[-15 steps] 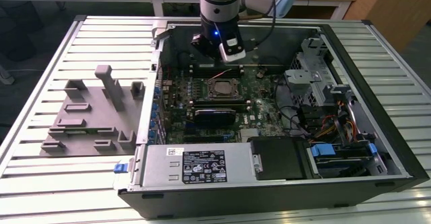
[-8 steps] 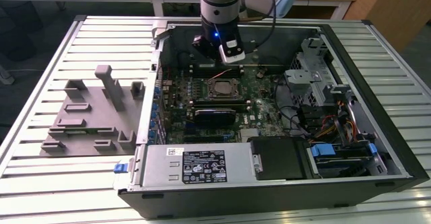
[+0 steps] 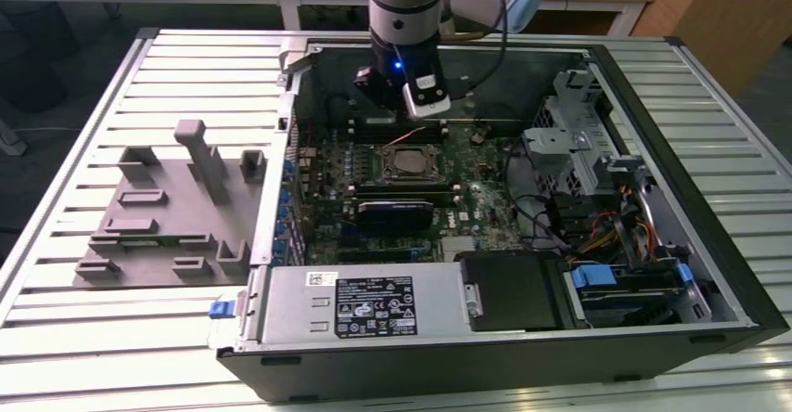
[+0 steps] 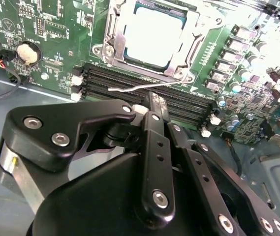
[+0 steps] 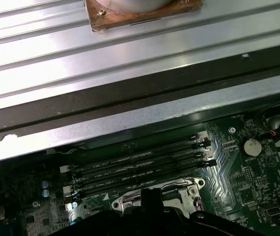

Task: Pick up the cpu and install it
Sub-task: 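Install the first cpu locking lever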

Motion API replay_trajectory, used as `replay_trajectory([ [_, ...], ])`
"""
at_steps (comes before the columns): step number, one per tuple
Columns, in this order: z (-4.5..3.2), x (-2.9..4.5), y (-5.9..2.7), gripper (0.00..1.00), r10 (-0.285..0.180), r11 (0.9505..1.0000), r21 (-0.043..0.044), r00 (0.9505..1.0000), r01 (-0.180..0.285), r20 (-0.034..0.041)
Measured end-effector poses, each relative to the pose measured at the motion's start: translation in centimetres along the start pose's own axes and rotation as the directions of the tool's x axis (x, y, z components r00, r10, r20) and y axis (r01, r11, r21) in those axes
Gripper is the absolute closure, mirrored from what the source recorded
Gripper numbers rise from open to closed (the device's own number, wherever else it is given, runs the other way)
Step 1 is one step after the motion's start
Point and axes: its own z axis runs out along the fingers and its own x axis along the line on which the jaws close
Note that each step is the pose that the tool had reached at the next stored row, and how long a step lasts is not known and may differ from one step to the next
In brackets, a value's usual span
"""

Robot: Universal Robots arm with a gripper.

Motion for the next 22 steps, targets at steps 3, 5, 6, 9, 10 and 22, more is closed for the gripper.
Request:
replay_trajectory([
  [3,0.14,-0.11,0.01,0.89,0.003,1.0,0.0059,1.0,-0.003,0.0024],
  [5,0.22,-0.19,0.02,0.89,0.006,0.9999,0.0101,1.0,-0.006,0.0041],
  [6,0.26,-0.22,0.03,0.89,0.006,0.9999,0.0122,1.0,-0.006,0.0049],
  [9,0.4,-0.4,0.1,0.89,0.008,0.9998,0.0174,0.9999,-0.008,0.0066],
  [10,0.46,-0.45,0.15,0.89,0.008,0.9998,0.0187,0.9999,-0.008,0.0071],
  [22,0.9,-0.52,0.9,0.89,0.009,0.9996,0.0284,0.9999,-0.009,0.0101],
])
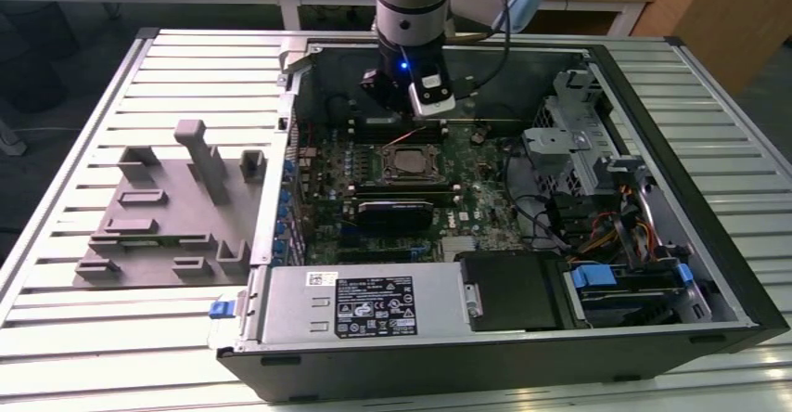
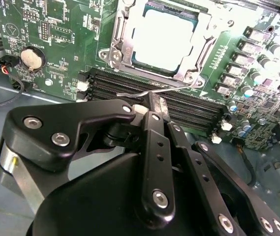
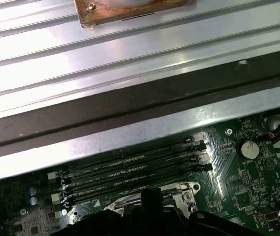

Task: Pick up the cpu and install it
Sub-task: 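Install the first cpu locking lever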

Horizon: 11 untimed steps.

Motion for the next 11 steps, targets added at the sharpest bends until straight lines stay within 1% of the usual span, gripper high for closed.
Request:
replay_trajectory([
  [3,0.01,0.0,0.01,0.89,0.0,1.0,0.0,1.0,0.0,0.0005],
  [4,0.03,0.01,0.0,0.89,0.0,1.0,-0.0003,1.0,0.0,0.0022],
  [8,0.16,0.01,-0.02,0.89,-0.002,1.0,-0.0029,0.9999,0.002,0.0134],
  [11,0.24,0.01,-0.03,0.89,-0.001,1.0,-0.0027,0.9998,0.001,0.0184],
])
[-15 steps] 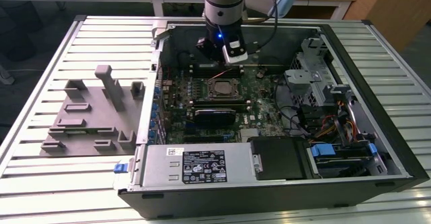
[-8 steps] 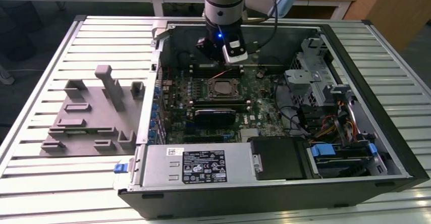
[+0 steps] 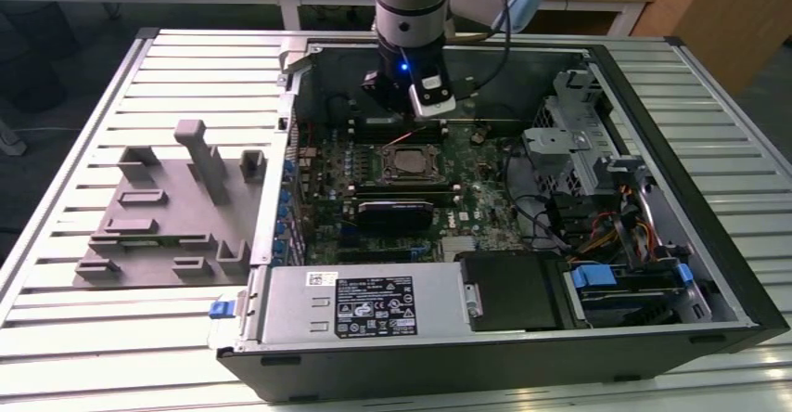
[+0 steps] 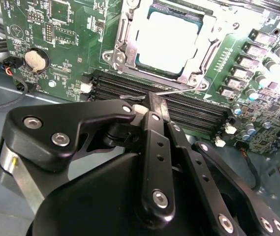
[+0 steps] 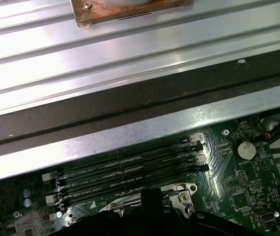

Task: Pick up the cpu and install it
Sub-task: 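Install the first cpu locking lever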

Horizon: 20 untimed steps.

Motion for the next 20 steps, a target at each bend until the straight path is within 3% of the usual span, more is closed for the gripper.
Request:
replay_trajectory([
  [10,0.29,0.01,-0.06,0.89,0.021,0.9998,0.0031,0.9995,-0.021,0.0224],
  [17,0.58,0.03,-0.09,0.89,0.033,0.9995,-0.0016,0.9979,-0.033,0.0561],
  [20,0.7,0.04,-0.06,0.89,0.039,0.9992,-0.0031,0.9972,-0.039,0.0634],
])
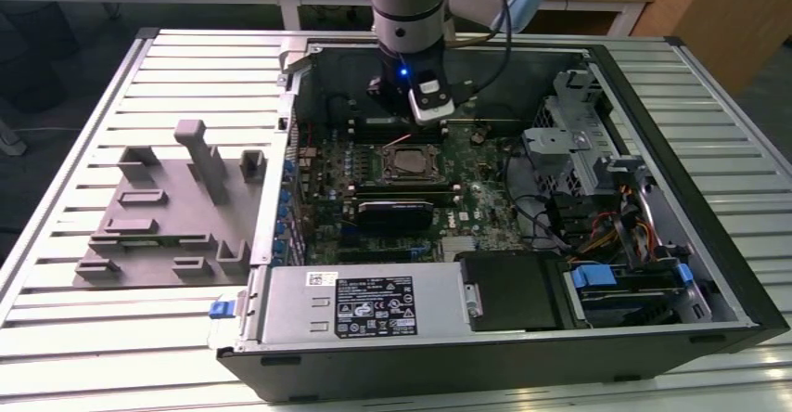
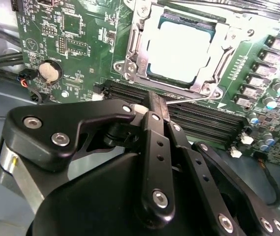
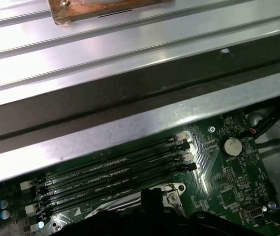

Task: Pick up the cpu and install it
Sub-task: 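Install the first cpu locking lever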

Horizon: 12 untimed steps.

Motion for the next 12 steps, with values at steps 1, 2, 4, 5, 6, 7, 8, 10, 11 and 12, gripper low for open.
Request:
replay_trajectory([
  [1,0.04,0.01,0.01,0.89,0.002,1.0,-0.0001,1.0,-0.002,0.0026],
  [2,0.09,0.03,0.03,0.89,0.005,1.0,-0.0003,1.0,-0.005,0.0051],
  [4,0.18,0.06,0.06,0.89,0.009,1.0,-0.0007,0.9999,-0.009,0.0097],
  [5,0.23,0.08,0.07,0.89,0.011,0.9999,-0.0005,0.9999,-0.011,0.0118],
  [6,0.28,0.1,0.08,0.89,0.012,0.9999,0.0,0.9998,-0.012,0.014],
  [7,0.35,0.13,0.09,0.89,0.013,0.9999,0.0014,0.9998,-0.013,0.0164],
  [8,0.43,0.15,0.09,0.89,0.014,0.9999,0.0039,0.9997,-0.014,0.0193],
  [10,0.59,0.22,0.11,0.89,0.015,0.9998,0.0114,0.9996,-0.015,0.0259],
  [11,0.68,0.25,0.13,0.89,0.015,0.9998,0.0156,0.9995,-0.015,0.0293],
  [12,0.76,0.28,0.16,0.89,0.015,0.9997,0.0198,0.9994,-0.015,0.0322],
])
